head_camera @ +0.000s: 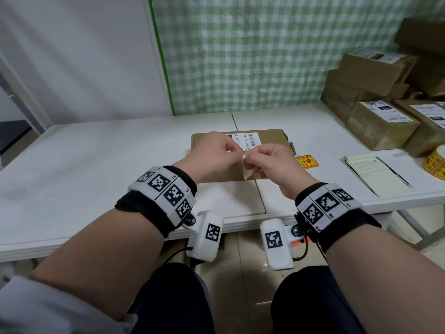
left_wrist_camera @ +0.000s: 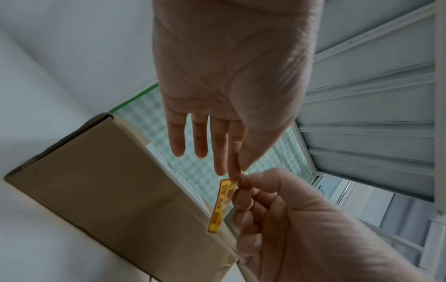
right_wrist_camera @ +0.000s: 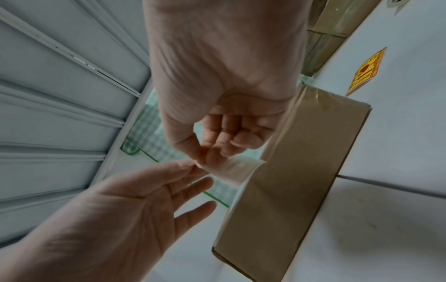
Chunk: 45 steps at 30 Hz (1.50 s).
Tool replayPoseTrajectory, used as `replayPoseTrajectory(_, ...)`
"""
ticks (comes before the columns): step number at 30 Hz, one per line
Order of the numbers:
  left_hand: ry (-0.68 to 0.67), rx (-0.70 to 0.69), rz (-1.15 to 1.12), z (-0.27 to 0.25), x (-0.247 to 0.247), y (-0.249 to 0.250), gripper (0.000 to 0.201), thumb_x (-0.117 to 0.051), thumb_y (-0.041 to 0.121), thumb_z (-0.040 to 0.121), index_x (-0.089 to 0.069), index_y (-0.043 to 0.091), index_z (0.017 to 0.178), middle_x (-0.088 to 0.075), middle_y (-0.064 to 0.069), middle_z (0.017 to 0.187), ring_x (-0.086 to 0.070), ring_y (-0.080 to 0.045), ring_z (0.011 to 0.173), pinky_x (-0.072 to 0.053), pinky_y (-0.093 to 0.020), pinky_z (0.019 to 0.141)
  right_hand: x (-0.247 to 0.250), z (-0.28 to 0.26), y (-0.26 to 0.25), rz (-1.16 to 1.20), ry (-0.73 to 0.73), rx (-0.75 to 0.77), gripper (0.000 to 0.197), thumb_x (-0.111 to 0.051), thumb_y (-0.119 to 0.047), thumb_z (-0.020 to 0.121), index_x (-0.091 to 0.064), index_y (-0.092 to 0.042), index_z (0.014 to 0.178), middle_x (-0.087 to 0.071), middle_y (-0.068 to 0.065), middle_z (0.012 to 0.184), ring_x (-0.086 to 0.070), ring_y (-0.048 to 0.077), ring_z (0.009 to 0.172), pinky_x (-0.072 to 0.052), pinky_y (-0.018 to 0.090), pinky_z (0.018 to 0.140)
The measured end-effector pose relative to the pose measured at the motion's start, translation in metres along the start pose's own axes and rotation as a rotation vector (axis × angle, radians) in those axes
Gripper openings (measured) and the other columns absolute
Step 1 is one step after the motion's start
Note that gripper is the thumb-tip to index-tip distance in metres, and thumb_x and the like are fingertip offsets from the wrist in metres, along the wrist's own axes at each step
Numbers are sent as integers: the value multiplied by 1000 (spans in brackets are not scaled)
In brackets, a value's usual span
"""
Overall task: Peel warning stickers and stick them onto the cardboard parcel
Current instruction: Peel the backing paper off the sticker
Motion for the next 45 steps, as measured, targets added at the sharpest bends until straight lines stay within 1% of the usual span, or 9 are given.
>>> replayPoseTrajectory(5, -47, 112, -297, -2, -6, -15, 12, -58, 11, 86, -67, 8, 78, -65, -6, 83, -59, -18, 82, -55, -30, 74, 0, 0, 6, 143, -36, -64, 19, -56, -3, 82, -60, -7, 63, -57, -1, 55, -48, 10, 51, -43, 23, 56)
replayPoseTrajectory(8, -84, 145, -442, -3, -8, -20, 11, -58, 11, 88, -63, 10, 78, -64, -4, 79, -62, -14, 78, -57, -23, 67, 1, -2, 7, 219, -61, -71, 16, -54, -3, 83, -60, -5, 68, -57, -4, 51, -49, 11, 53, -44, 24, 56)
replayPoseTrajectory(15, -108, 74, -360, -4, -11, -10, 16, -56, 13, 89, -60, 12, 74, -61, -5, 72, -59, -15, 68, -54, -30, 70, -10, -6, -4, 32, -79, -42, 35, -54, -35, 92, -57, -13, 65, -55, -1, 60, -50, 14, 54, -43, 25, 52)
replayPoseTrajectory(20, -112, 79, -343, -5, -14, -8, 21, -52, 8, 90, -56, 12, 70, -57, -7, 69, -55, -18, 66, -55, -35, 71, -10, -3, -9, -62, -14, 21, 35, -50, -23, 94, -50, -12, 61, -50, 3, 60, -45, 16, 52, -39, 22, 46)
replayPoseTrajectory(24, -145, 98, -413, -7, -18, -8, 19, -50, 6, 90, -55, 9, 73, -56, -7, 69, -54, -15, 61, -55, -23, 57, -8, -3, -10, -26, -5, 42, 35, -50, -14, 92, -46, -12, 57, -46, 2, 56, -42, 11, 47, -36, 18, 45)
replayPoseTrajectory(29, -167, 152, -605, -8, -23, -9, 20, -46, 3, 88, -54, 8, 70, -53, -8, 68, -53, -15, 60, -55, -21, 52, -10, -1, -7, 117, -33, 21, 34, -50, -9, 89, -45, -14, 56, -46, 1, 54, -41, 6, 42, -37, 18, 46)
replayPoseTrajectory(33, -156, 172, -773, -7, -25, -9, 22, -46, 1, 87, -52, 4, 66, -52, -9, 64, -55, -17, 58, -56, -25, 56, -15, -2, -9, 234, -77, 14, 35, -45, -4, 89, -45, -11, 55, -48, -1, 48, -40, 9, 41, -34, 24, 52)
replayPoseTrajectory(39, -164, 186, -1079, -8, -26, -6, 21, -44, 0, 88, -53, 3, 70, -54, -8, 62, -61, -17, 57, -60, -30, 63, -10, -3, -13, 365, -65, -3, 36, -44, -7, 92, -43, -13, 56, -49, -7, 43, -39, 7, 40, -34, 17, 44)
replayPoseTrajectory(45, -241, 271, -934, -13, -34, -12, 31, -50, 30, 93, -54, 10, 70, -54, -5, 64, -59, -16, 58, -59, -30, 60, -9, -2, -13, 316, -59, 31, 32, -47, -5, 91, -47, -9, 59, -50, -2, 46, -41, 10, 42, -37, 19, 45)
Point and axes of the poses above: each hand's wrist, its own z-axis towards the middle knuckle, its own x-axis out of the back of the hand, y = z × x, the point moved 9 cm from there along z, towards the middle knuckle
